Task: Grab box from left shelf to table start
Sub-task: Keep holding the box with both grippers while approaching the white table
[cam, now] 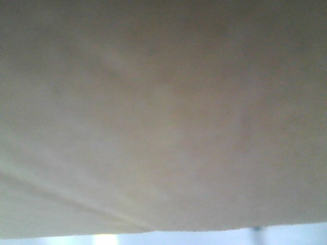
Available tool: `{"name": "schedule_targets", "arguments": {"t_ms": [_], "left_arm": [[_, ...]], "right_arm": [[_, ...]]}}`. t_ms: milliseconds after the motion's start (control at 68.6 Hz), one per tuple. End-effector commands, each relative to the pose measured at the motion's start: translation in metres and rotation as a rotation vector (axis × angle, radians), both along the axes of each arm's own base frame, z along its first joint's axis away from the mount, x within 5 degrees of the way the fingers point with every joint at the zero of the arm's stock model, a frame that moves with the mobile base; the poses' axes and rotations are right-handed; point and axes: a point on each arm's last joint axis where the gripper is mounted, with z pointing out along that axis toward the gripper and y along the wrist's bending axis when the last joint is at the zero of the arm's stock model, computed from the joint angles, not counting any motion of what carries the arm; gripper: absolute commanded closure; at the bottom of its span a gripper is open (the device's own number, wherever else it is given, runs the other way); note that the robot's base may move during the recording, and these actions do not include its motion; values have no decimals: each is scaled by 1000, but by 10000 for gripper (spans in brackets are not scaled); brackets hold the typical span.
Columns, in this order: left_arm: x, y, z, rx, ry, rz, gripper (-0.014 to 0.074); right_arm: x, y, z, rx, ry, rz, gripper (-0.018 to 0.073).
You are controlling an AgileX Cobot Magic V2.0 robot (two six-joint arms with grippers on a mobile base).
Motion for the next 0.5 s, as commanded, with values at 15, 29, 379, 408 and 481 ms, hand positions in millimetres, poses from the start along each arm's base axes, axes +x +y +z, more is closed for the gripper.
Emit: {"name": "schedule_targets", "arguments": {"t_ms": [15, 29, 379, 408, 481], "left_arm": [[2, 2, 4, 39, -18, 11, 696], [2, 2, 4, 39, -18, 11, 696], [2, 2, 4, 39, -18, 11, 696], [2, 2, 4, 39, -18, 11, 696], [2, 2, 4, 39, -18, 11, 696]], "right_arm": [[-3, -2, 19, 58, -131, -20, 503], [-3, -2, 19, 58, -131, -20, 503], [-3, -2, 19, 58, -131, -20, 503], [-3, -2, 19, 58, -131, -20, 503], [-3, -2, 19, 58, -131, -20, 503]]}}
